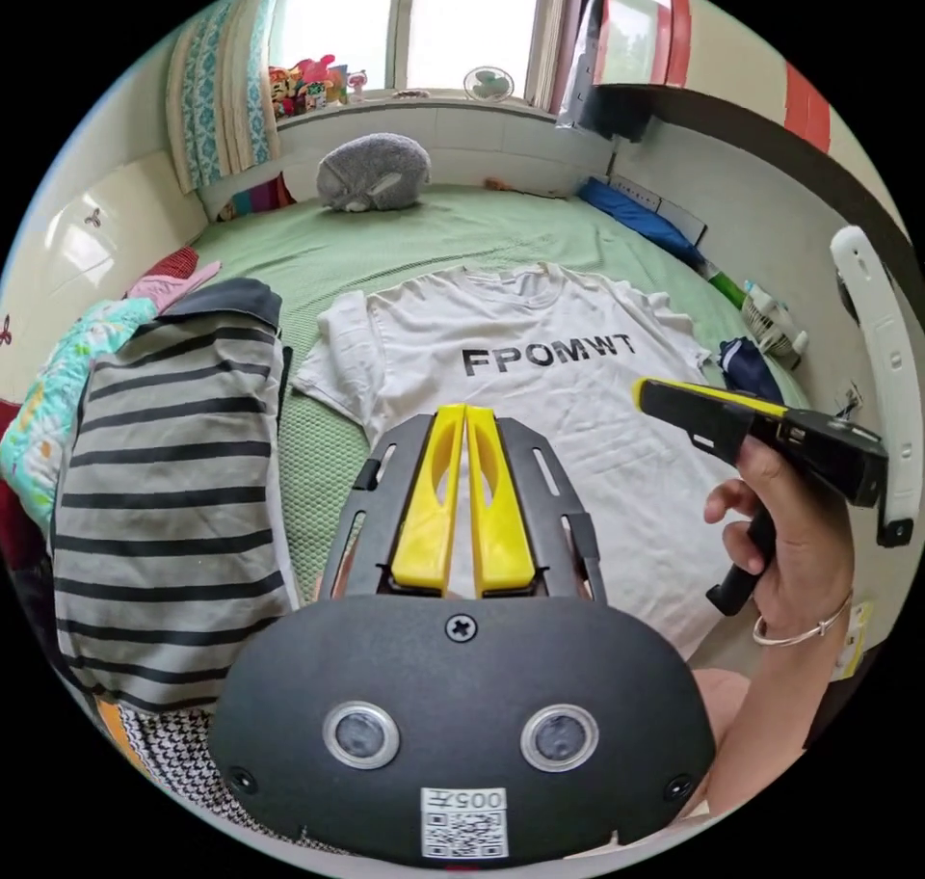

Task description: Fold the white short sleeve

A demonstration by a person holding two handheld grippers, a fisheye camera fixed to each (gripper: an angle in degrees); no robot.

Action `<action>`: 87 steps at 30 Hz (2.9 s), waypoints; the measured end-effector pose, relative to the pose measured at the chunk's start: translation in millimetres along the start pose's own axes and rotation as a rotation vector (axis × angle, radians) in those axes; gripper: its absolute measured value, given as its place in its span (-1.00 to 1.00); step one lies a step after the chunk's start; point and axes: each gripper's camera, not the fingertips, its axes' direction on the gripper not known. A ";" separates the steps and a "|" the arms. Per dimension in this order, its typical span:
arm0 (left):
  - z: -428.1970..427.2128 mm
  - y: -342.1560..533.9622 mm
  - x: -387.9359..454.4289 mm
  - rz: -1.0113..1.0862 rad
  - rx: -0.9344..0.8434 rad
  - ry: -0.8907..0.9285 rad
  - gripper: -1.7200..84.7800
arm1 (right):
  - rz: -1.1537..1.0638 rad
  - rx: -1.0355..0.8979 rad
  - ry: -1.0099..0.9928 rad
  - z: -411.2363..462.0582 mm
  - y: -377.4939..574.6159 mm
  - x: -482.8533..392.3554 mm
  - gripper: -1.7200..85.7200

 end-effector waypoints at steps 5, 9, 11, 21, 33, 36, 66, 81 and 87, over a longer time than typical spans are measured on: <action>14.1 -7.5 19.8 0.050 -0.049 0.021 -0.96 | 0.009 0.013 0.041 -2.4 3.5 -0.8 -0.99; 25.8 -15.5 25.8 0.032 -0.068 0.025 -0.96 | -0.002 0.021 0.125 -4.1 7.0 -5.9 -0.99; 31.0 -19.5 28.0 0.037 -0.082 0.029 -0.96 | -0.019 0.019 0.165 -3.2 8.5 -9.5 -0.99; 51.8 -40.6 27.9 -0.022 -0.132 0.114 -0.96 | -0.085 0.019 0.175 -0.2 17.9 -17.8 -0.98; 64.8 -54.7 41.7 0.027 -0.180 0.088 -0.96 | -0.110 0.032 0.104 -1.6 24.1 -15.1 -0.98; 69.0 -57.5 43.3 0.031 -0.190 0.105 -0.96 | -0.110 0.031 0.087 -1.8 25.0 -13.2 -0.98; 93.6 -71.5 37.2 -0.033 -0.308 0.054 -0.97 | 0.011 0.046 0.061 3.7 24.5 9.9 -0.98; 65.9 -57.5 -10.3 -0.218 -0.263 -0.060 -0.98 | -0.168 -0.060 -0.103 12.8 26.0 -3.4 -0.98; 49.5 -47.1 -15.4 -0.253 -0.227 -0.097 -0.98 | -0.193 -0.063 -0.126 13.3 26.4 -10.6 -0.98</action>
